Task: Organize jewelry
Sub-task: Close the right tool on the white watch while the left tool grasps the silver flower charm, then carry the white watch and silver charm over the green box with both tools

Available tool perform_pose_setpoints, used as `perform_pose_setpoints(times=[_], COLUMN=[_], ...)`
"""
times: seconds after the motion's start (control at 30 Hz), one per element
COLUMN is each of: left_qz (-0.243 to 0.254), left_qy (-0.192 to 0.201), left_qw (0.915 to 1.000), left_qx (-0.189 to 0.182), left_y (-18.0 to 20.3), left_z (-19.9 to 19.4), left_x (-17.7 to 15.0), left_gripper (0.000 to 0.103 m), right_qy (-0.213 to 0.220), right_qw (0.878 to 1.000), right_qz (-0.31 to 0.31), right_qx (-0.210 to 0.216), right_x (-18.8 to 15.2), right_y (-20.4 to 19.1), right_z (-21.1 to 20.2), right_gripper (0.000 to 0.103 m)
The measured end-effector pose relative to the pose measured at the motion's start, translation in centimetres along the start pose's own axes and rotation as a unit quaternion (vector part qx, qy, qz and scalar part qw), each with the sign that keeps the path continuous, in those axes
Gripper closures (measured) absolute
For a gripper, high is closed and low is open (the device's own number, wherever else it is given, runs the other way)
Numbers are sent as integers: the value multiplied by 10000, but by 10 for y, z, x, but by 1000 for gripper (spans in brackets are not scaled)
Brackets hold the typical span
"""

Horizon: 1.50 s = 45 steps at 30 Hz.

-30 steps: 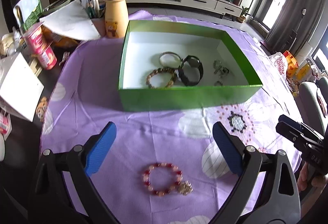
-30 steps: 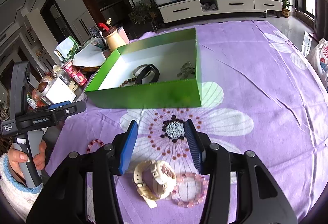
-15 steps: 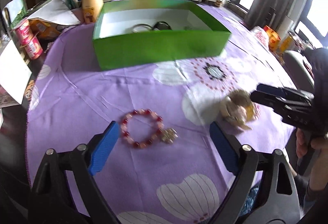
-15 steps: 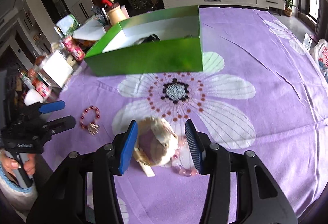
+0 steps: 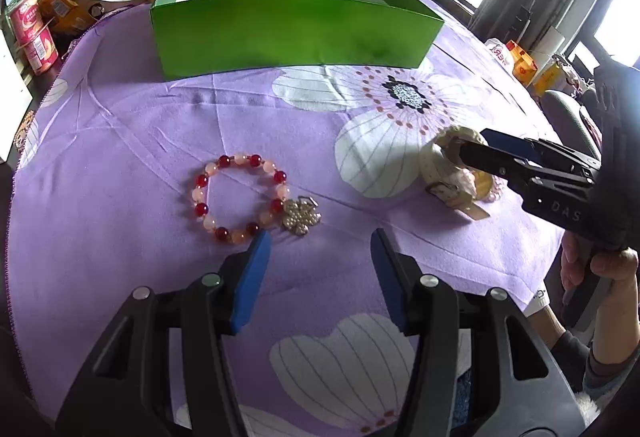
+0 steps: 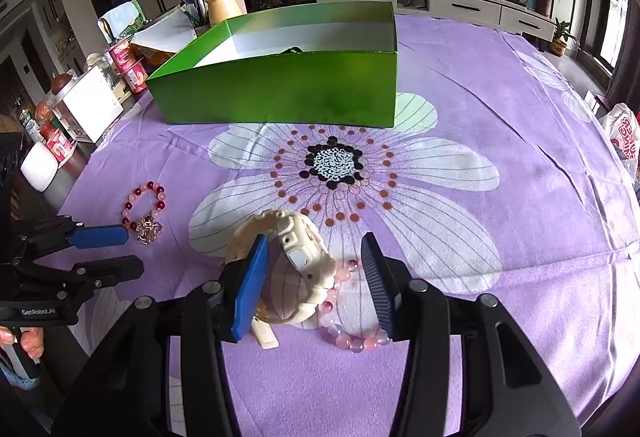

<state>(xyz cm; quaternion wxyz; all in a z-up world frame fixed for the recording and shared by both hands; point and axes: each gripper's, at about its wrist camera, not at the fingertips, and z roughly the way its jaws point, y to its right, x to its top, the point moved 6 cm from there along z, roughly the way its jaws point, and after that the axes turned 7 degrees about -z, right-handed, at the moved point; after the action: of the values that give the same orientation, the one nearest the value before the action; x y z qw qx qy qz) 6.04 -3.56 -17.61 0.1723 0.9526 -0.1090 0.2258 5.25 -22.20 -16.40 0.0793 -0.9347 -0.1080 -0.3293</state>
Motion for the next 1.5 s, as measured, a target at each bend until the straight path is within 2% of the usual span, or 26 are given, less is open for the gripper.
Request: perform_pose_setpoints(times=[0.23, 0.3, 0.4, 0.5, 0.57, 0.77, 1.13, 1.5], left_qz=[-4, 12, 32, 75, 42, -115, -472, -548], left_qy=[131, 186, 256, 315, 316, 309, 603, 961], left_qw=[9998, 9996, 9993, 9990, 9992, 9993, 9970, 9939], left_qx=[120, 206, 265, 312, 261, 147, -115, -36], left_y=[0, 0, 0, -2, -3, -7, -20, -29], left_z=[14, 16, 17, 17, 15, 12, -19, -48], left_x=[13, 17, 20, 18, 17, 17, 32, 64], left_gripper=[56, 68, 76, 83, 83, 83, 83, 83], right_qy=[-29, -22, -19, -35, -62, 8, 402, 675], right_qw=[10000, 10000, 9999, 9997, 9996, 9997, 9987, 9969], right_qz=[-57, -90, -170, -244, -288, -221, 193, 225], right_qx=[19, 15, -14, -32, -42, -65, 247, 337], right_x=[2, 2, 2, 2, 1, 4, 20, 40], right_y=[-1, -3, -5, -7, -8, -8, -5, -6], right_z=[8, 10, 12, 14, 16, 15, -8, -24], right_gripper=[54, 54, 55, 61, 72, 84, 84, 84])
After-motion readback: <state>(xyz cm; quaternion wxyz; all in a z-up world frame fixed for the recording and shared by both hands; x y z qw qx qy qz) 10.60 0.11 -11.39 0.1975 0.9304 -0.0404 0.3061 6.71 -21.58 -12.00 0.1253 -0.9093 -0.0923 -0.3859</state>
